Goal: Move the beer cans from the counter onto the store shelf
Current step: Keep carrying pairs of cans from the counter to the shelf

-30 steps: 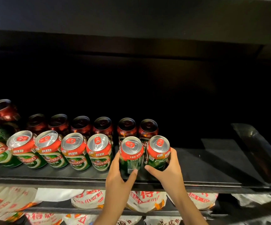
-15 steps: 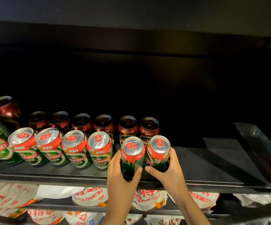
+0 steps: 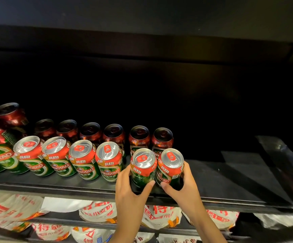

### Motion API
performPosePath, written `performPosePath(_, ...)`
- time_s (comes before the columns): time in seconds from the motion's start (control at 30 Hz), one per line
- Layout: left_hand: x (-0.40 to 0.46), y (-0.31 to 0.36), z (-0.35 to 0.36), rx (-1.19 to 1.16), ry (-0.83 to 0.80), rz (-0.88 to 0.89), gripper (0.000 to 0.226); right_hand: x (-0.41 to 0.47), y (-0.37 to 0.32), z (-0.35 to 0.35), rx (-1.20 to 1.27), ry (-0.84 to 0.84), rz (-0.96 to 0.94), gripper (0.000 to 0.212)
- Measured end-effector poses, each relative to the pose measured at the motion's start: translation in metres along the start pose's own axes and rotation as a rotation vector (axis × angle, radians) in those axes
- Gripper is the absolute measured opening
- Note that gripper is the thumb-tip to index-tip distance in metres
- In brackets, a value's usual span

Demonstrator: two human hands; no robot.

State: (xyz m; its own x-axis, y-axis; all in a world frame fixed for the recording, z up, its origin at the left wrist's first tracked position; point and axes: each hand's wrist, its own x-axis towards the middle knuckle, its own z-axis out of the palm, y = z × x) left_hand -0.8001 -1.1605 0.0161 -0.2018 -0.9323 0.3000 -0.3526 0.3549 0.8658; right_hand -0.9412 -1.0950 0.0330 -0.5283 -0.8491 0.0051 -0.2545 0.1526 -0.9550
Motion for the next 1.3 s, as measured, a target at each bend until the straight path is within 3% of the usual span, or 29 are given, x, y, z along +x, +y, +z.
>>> performPosePath(0.17, -0.0032, -0.0029, -0.0050, -0.035, -0.075, -0.030, 0.069, 0.0013, 0.0034, 0.0017, 0.021, 0.053, -0.007, 0.071)
performPosePath(0.53, -0.0008, -0.0024, 0.0004, -0.016, 0.015, 0.010, 0.067, -0.0014, 0.0035, -0.0007, -0.001, 0.002, -0.026, 0.070)
performPosePath(0.77, -0.0033, -0.0032, -0.0054, -0.091, -0.066, -0.062, 0.065, 0.0007, 0.0053, -0.0002, 0.057, 0.041, -0.029, 0.073)
performPosePath(0.9, -0.0022, 0.0006, -0.0041, -0.097, -0.020, -0.067, 0.075, 0.0002, 0.0073, -0.0021, 0.016, 0.036, -0.058, 0.066)
performPosePath(1.1, -0.0016, -0.0002, -0.0025, -0.043, -0.006, 0.004, 0.066, 0.0003, 0.0062, -0.0017, 0.022, 0.010, -0.047, 0.072)
performPosePath(1.3, -0.0022, -0.0003, -0.0075, -0.141, -0.067, -0.080, 0.061, 0.0022, 0.0095, 0.0011, 0.042, 0.030, -0.008, 0.075)
